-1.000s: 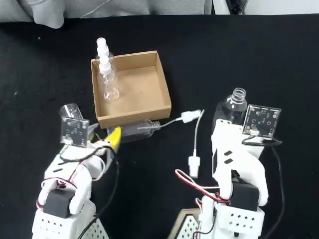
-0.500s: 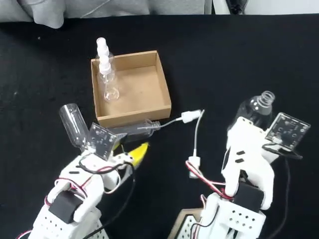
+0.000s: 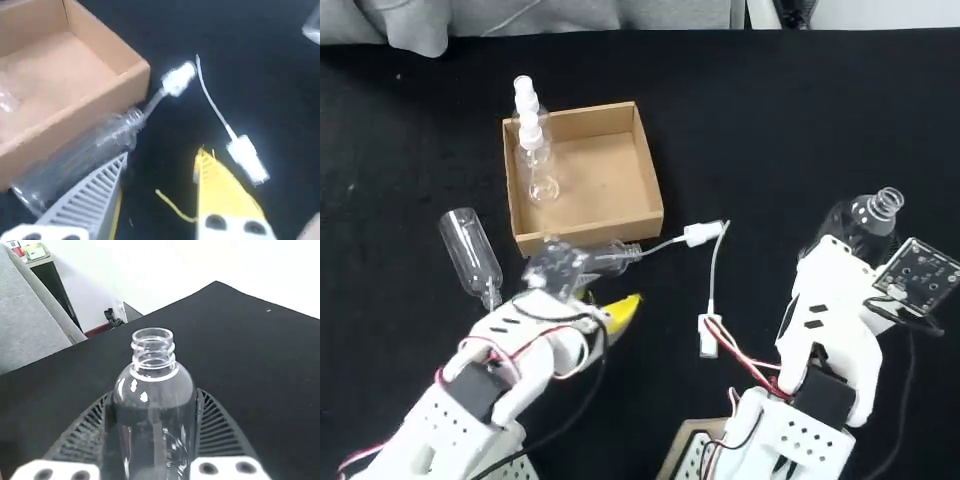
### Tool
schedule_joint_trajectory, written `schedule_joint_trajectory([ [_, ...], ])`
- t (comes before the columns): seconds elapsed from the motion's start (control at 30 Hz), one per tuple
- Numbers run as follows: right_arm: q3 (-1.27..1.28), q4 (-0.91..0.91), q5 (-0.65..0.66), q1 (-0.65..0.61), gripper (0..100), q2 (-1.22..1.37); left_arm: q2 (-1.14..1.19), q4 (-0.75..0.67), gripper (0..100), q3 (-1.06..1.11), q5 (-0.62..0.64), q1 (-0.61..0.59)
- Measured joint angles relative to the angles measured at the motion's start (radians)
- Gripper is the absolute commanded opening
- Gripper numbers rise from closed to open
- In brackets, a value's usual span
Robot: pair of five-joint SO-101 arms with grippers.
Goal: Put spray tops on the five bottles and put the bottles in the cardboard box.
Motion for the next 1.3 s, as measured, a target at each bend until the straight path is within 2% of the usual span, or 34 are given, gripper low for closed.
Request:
schedule_joint_trajectory([
  [0.27, 0.000, -0.003, 0.000, 0.000, 7.0, 0.000, 0.315, -0.078, 20, -0.144, 0.103, 0.107],
  [0.53, 0.000, -0.003, 0.000, 0.000, 7.0, 0.000, 0.540, -0.184, 20, -0.239, 0.118, 0.213],
  [0.73, 0.000, -0.003, 0.000, 0.000, 7.2, 0.000, 0.689, -0.305, 20, -0.247, 0.121, 0.226],
  [0.87, 0.000, -0.003, 0.000, 0.000, 7.3, 0.000, 0.781, -0.394, 20, -0.249, 0.176, 0.227],
  [1.03, 0.000, -0.003, 0.000, 0.000, 7.4, 0.000, 0.885, -0.420, 20, -0.313, 0.195, 0.229],
  [1.3, 0.000, -0.003, 0.000, 0.000, 7.4, 0.000, 1.060, -0.422, 20, -0.400, 0.195, 0.304],
])
